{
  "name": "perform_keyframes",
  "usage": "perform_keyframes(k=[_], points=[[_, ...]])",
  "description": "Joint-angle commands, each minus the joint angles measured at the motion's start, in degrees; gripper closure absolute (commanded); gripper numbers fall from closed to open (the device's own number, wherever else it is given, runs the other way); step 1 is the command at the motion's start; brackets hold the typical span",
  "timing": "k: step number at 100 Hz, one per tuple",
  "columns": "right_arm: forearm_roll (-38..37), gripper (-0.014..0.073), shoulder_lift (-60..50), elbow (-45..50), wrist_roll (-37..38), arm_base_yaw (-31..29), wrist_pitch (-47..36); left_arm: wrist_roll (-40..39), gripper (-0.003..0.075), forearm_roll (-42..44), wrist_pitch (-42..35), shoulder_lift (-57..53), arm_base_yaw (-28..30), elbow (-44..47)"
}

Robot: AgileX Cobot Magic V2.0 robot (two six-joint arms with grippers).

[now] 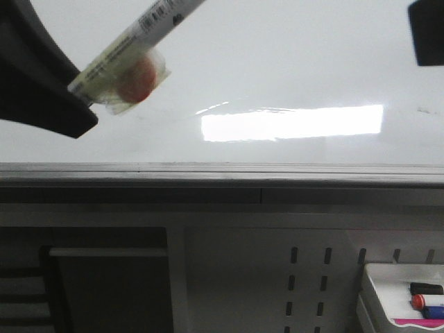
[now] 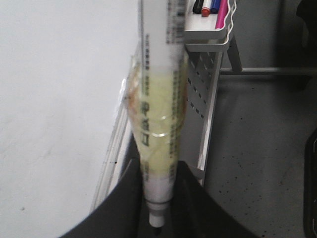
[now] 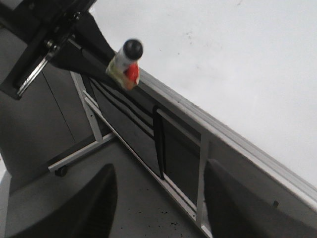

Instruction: Write number 4 on whiteboard

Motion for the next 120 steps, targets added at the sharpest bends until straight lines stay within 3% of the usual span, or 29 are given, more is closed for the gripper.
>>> perform_keyframes(k=[1,22,47,76,120], points=[[-2.7,0.0239,3.2,-3.8,-0.5,0.8,-3.2,0.1,0.0741,2.3,-5.6,-2.5,-3.5,1.4],[-5.0,0.0235,10.5,-7.0,-0.5,2.3,-7.8,0.1,0.0741,4.8,-8.2,-2.5,-9.7,3.2],[-5.2,0.0095,13.7,-9.8,-0.5,4.0,-9.6,0.1,0.0741,4.4,-11.1,-2.5,-11.6,3.2],[-5.1,0.0093,15.1,-9.8,-0.5,6.2,-9.8,0.1,0.0741,3.3,-13.3,-2.5,-11.6,3.2],[-5.1,0.0093,22.5,-9.8,-0.5,6.2,-17.7,0.1,0.0741,0.8,-13.6,-2.5,-14.0,3.2]])
